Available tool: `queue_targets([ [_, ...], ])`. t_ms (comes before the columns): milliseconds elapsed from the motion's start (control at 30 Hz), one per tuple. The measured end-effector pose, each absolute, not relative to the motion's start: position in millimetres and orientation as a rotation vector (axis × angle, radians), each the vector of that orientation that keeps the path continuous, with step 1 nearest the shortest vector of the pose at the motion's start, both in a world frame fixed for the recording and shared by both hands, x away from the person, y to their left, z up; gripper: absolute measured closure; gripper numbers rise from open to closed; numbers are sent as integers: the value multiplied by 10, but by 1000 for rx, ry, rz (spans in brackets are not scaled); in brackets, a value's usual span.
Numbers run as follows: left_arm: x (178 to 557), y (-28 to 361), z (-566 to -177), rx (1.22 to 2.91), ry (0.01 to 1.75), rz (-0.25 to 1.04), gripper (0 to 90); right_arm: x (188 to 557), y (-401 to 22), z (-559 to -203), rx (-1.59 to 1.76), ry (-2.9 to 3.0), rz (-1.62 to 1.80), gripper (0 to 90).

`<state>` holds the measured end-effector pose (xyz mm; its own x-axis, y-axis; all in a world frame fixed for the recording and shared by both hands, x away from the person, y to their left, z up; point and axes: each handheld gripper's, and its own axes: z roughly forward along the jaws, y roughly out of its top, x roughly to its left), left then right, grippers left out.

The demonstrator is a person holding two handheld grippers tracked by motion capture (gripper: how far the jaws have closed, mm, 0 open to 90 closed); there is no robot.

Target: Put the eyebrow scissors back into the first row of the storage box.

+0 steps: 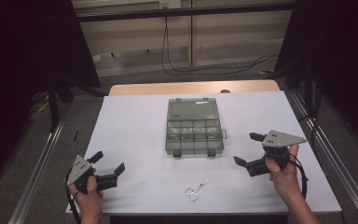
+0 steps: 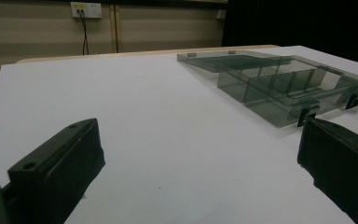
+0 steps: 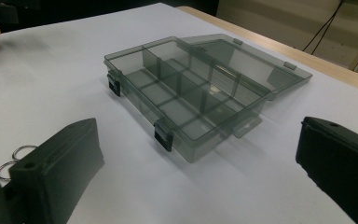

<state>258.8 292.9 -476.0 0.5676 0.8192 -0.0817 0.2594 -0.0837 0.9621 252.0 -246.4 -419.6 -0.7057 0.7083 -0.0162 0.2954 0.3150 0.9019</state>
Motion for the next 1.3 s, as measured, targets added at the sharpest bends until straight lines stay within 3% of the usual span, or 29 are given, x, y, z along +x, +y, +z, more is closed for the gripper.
queue_targets([
  [1300,2605,2905,-4762,1641,913,596,0,2797,-1637,-4122,594,2512,1200,0],
])
